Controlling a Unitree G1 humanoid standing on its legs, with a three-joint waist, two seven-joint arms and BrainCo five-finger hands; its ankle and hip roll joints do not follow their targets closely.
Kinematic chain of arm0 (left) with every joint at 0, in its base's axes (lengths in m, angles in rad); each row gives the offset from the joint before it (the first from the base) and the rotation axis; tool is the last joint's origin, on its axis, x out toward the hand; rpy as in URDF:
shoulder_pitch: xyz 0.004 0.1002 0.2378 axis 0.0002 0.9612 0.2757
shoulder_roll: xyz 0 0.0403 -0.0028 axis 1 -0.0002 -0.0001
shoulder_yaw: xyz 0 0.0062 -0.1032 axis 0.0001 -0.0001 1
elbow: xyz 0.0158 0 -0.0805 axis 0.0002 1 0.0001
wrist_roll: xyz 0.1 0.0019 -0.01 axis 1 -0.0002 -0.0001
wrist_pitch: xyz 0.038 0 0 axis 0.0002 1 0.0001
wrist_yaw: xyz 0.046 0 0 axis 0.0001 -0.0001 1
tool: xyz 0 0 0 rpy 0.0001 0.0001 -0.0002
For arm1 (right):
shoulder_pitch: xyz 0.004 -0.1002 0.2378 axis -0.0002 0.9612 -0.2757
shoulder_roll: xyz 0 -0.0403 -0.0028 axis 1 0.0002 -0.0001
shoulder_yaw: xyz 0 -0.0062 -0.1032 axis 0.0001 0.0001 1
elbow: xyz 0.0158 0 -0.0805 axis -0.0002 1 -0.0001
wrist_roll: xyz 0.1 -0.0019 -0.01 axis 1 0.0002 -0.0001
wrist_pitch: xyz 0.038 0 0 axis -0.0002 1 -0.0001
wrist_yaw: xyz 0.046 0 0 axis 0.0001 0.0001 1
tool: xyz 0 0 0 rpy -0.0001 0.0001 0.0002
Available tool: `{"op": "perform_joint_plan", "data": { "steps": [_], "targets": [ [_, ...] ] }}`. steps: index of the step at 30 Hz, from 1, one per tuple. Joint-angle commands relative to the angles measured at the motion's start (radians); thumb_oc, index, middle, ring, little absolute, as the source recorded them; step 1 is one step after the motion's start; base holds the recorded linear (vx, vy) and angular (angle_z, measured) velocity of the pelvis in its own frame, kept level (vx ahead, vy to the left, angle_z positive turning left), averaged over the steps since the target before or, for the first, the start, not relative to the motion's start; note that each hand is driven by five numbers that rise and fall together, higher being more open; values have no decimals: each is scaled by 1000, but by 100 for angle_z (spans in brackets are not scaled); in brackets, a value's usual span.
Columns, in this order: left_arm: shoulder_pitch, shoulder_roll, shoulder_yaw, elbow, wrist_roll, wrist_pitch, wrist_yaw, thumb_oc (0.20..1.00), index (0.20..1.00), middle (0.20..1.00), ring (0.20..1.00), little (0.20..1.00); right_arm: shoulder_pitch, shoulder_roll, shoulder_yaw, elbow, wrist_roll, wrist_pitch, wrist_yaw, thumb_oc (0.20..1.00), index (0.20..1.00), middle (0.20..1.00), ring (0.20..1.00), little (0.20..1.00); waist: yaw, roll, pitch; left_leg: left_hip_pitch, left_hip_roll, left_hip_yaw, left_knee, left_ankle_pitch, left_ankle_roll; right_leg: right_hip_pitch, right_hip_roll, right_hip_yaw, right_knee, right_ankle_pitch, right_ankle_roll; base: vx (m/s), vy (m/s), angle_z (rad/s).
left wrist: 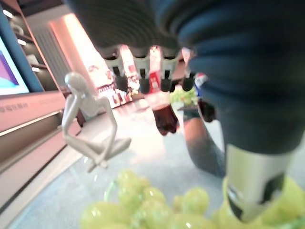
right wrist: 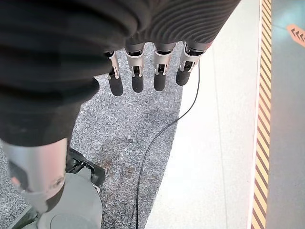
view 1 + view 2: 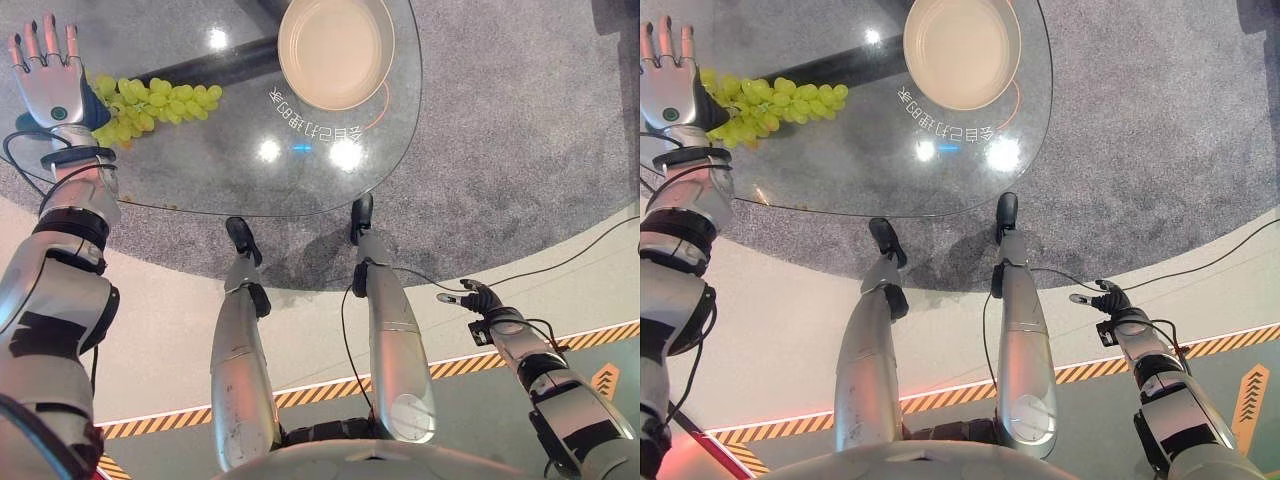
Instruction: Pick up fruits into the plate
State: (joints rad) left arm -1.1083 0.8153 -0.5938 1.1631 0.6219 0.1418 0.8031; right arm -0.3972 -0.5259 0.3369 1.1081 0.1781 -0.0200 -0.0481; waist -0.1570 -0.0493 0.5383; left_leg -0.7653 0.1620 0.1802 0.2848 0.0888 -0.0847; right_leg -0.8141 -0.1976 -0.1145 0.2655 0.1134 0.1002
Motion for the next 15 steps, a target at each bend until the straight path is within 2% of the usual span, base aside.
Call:
{"op": "perform_joint_plan", "data": {
  "steps": [1, 3, 4, 5, 6, 9, 11, 12, 15],
  "targets": [
    [-53, 36, -25, 53, 73, -53, -70, 1000, 1000, 1000, 1000, 1000, 64, -25, 35, -38, 20, 22, -22, 1000, 1000, 1000, 1000, 1000, -15, -34, -18, -64, -81, 4, 123, -131, 11, -30, 91, 1, 73, -74, -22, 0, 0, 0],
    [-62, 35, -49, 53, 89, -70, -99, 1000, 1000, 1000, 1000, 1000, 63, -28, 32, -38, 18, 18, -24, 1000, 1000, 1000, 1000, 1000, -19, -31, -18, -68, -80, 7, 126, -133, 12, -36, 90, 4, 74, -71, -20, 42, 34, 0],
    [-63, 32, -77, 50, 101, -92, -141, 1000, 1000, 1000, 1000, 1000, 67, -31, 33, -40, 16, 19, -27, 1000, 1000, 1000, 1000, 1000, -20, -25, -18, -53, -78, 0, 138, -169, 4, -23, 94, 8, 85, -100, -11, 8, 26, -3],
    [-72, 34, -82, 47, 102, -93, -150, 1000, 1000, 1000, 1000, 1000, 61, -34, 29, -42, 16, 18, -27, 1000, 1000, 1000, 1000, 1000, -25, -27, -18, -73, -81, 12, 127, -134, 12, -43, 89, 6, 72, -67, -18, 80, 42, -5],
    [-66, 29, -103, 45, 94, -111, -190, 1000, 1000, 1000, 1000, 1000, 70, -35, 34, -46, 16, 18, -32, 1000, 1000, 1000, 1000, 1000, -24, -21, -18, -56, -77, 4, 142, -172, 5, -28, 93, 10, 86, -99, -9, 10, 31, -8],
    [-65, 20, -164, 29, 100, -136, -275, 1000, 1000, 1000, 1000, 1000, 62, -49, 27, -62, 11, 32, -35, 1000, 1000, 1000, 1000, 1000, -31, -12, -18, -58, -80, 11, 143, -173, 4, -33, 91, 15, 83, -94, -6, 40, 43, -5],
    [-61, 19, -177, 20, 98, -133, -296, 1000, 1000, 1000, 1000, 1000, 61, -55, 23, -73, 8, 40, -35, 1000, 1000, 1000, 1000, 1000, -34, -8, -18, -58, -81, 14, 143, -173, 5, -35, 90, 18, 82, -93, -5, 14, 48, -1],
    [-67, 17, -198, 24, 108, -158, -322, 1000, 1000, 1000, 1000, 1000, 54, -62, 22, -69, 6, 40, -32, 1000, 1000, 1000, 1000, 1000, -39, -4, -18, -57, -81, 18, 142, -173, 5, -37, 89, 20, 81, -92, -4, 16, 46, -2],
    [-66, 16, -227, 13, 96, -168, -355, 1000, 1000, 1000, 1000, 1000, 54, -69, 16, -77, -1, 44, -33, 1000, 1000, 1000, 1000, 1000, -45, 3, -18, -63, -80, 22, 147, -174, 4, -44, 87, 25, 83, -91, -3, 13, 25, -2]
  ]
}}
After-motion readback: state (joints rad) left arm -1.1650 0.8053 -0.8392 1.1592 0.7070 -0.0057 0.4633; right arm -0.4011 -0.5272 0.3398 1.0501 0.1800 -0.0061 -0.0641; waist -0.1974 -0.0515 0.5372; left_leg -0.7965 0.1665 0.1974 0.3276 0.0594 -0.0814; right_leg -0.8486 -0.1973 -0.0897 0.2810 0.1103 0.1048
